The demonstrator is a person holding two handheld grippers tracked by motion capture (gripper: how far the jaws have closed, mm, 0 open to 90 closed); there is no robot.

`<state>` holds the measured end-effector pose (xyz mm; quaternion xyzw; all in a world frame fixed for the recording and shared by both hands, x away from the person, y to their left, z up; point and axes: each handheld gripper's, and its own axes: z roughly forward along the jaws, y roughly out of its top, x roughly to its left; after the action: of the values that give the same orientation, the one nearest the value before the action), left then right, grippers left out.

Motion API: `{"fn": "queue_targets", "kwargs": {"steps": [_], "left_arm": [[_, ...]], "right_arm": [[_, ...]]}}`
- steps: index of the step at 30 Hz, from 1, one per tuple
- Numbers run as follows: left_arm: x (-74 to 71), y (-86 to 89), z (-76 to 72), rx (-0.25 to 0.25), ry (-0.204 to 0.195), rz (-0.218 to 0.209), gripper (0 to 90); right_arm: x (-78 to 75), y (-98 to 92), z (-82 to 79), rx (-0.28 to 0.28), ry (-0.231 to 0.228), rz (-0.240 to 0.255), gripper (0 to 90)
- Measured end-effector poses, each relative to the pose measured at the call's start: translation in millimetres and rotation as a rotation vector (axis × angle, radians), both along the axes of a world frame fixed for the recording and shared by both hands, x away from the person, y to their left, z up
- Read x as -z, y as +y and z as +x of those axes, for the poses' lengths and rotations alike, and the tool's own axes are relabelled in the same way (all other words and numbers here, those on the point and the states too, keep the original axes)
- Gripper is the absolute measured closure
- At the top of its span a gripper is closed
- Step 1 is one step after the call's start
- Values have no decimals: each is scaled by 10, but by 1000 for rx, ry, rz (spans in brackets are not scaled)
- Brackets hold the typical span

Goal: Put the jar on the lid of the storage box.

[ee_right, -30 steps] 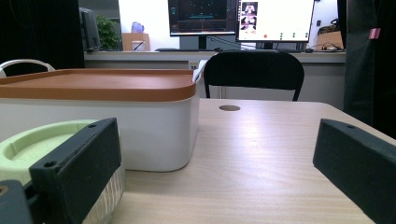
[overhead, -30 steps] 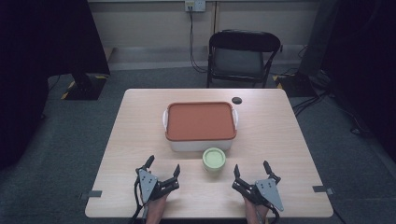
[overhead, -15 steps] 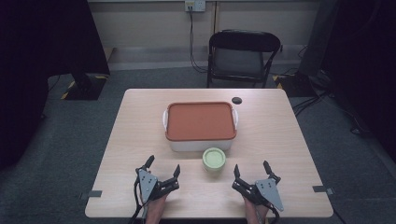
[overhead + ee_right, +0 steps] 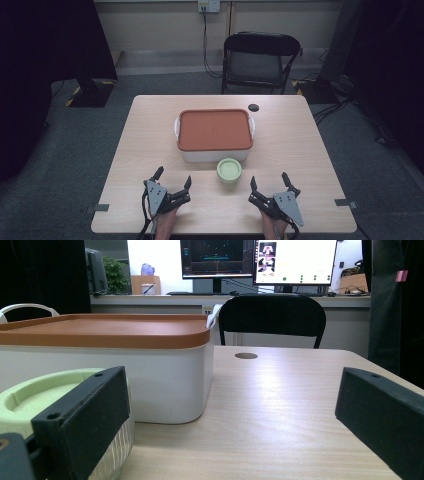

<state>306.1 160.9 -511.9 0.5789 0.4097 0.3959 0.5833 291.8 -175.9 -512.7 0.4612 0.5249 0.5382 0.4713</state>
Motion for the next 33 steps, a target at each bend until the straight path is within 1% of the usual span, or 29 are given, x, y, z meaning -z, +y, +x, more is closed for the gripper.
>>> {"fn": "queue_targets", "kwargs": {"steps": [2,4,5,8,17,33], "left_arm": [[-2,5,-1,-3,0,3,10],[-7,18,-5,-2,5,-3,9],[-12,35,-5,0,17,-11,9],[-15,45,-5,1,20,-15,9],[-24,33,-15,24,34,-13,8],[-102,-24,-17,69,37,-4,8]], "right_arm": [[0,0,0,0,0,0,0],[0,0,0,0,0,0,0],[0,0,0,0,0,0,0],[0,0,0,0,0,0,0],[0,1,0,2,0,0,0],[0,0,-1,0,0,0,0]]}}
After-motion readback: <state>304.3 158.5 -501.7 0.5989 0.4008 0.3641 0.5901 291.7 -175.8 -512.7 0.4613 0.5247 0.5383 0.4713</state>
